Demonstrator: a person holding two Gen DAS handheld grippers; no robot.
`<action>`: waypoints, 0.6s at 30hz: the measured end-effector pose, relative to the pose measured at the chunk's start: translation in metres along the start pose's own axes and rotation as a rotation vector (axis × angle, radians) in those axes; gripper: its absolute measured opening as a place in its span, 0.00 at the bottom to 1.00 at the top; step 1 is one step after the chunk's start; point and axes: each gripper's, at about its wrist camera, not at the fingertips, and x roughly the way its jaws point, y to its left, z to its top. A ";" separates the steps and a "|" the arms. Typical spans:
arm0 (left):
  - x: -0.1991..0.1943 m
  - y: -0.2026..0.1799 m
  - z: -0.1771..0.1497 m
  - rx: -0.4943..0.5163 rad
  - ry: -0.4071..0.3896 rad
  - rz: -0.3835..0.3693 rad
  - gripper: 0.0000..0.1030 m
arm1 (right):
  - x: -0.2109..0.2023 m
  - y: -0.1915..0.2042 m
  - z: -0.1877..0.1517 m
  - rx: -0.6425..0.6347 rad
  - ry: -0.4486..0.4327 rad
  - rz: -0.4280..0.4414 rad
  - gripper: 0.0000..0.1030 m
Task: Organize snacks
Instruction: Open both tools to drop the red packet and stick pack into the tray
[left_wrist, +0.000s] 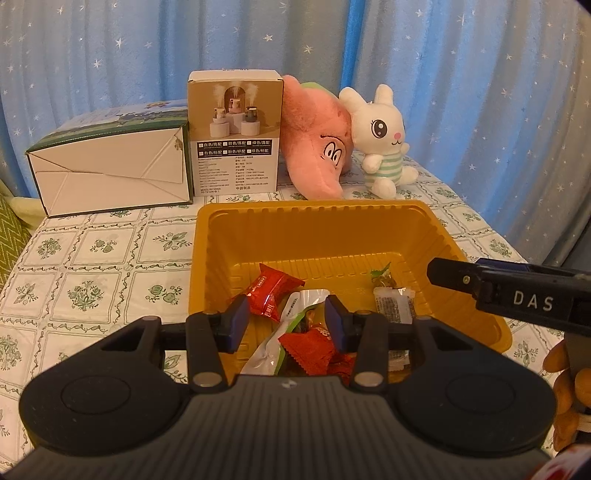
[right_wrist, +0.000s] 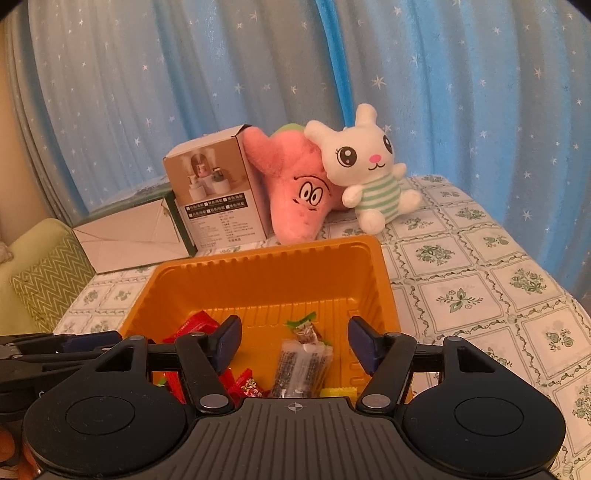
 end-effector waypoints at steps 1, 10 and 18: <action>0.000 -0.001 0.000 0.000 0.001 0.001 0.39 | 0.000 0.000 0.000 -0.001 -0.001 -0.001 0.62; -0.001 -0.002 0.000 0.005 0.000 0.000 0.39 | -0.003 -0.004 0.001 -0.002 -0.010 -0.021 0.62; -0.007 -0.002 -0.002 0.010 -0.002 0.005 0.39 | -0.007 -0.006 0.000 -0.006 -0.018 -0.038 0.62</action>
